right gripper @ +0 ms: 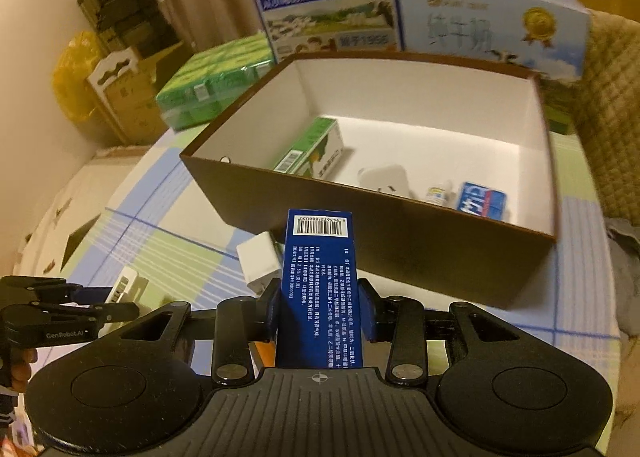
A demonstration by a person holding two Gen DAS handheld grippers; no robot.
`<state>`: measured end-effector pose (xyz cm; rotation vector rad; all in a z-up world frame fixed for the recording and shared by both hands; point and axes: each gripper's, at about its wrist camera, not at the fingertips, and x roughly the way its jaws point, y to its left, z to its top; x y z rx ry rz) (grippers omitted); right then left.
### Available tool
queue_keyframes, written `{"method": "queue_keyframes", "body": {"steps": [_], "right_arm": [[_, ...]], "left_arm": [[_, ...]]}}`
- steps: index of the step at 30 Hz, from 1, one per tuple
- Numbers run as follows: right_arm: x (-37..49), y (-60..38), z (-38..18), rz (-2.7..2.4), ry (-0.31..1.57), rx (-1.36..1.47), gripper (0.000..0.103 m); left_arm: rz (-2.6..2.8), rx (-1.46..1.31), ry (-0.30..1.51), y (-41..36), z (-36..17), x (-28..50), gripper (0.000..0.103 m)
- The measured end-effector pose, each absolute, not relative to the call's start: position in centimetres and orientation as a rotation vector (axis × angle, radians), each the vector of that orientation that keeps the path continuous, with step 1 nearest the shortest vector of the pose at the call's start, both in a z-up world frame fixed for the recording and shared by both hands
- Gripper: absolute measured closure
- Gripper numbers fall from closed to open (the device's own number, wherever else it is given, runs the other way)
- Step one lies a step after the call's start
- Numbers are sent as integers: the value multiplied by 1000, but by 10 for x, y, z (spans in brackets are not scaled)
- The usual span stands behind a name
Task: Organize rigid objects
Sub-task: 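Carry white clip and blue medicine box over the brown box with both tools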
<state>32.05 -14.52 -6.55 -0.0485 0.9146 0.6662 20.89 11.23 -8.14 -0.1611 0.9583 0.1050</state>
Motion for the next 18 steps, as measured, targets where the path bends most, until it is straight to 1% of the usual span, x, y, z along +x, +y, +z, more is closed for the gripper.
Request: {"method": "queue_keyframes", "body": {"steps": [8, 18], "right_arm": [[298, -178, -43, 604, 875, 7, 68], [289, -208, -8, 522, 793, 40, 68]], "left_arm": [[52, -144, 894, 97, -49, 212, 67], [-27, -92, 831, 79, -18, 231, 67]]}}
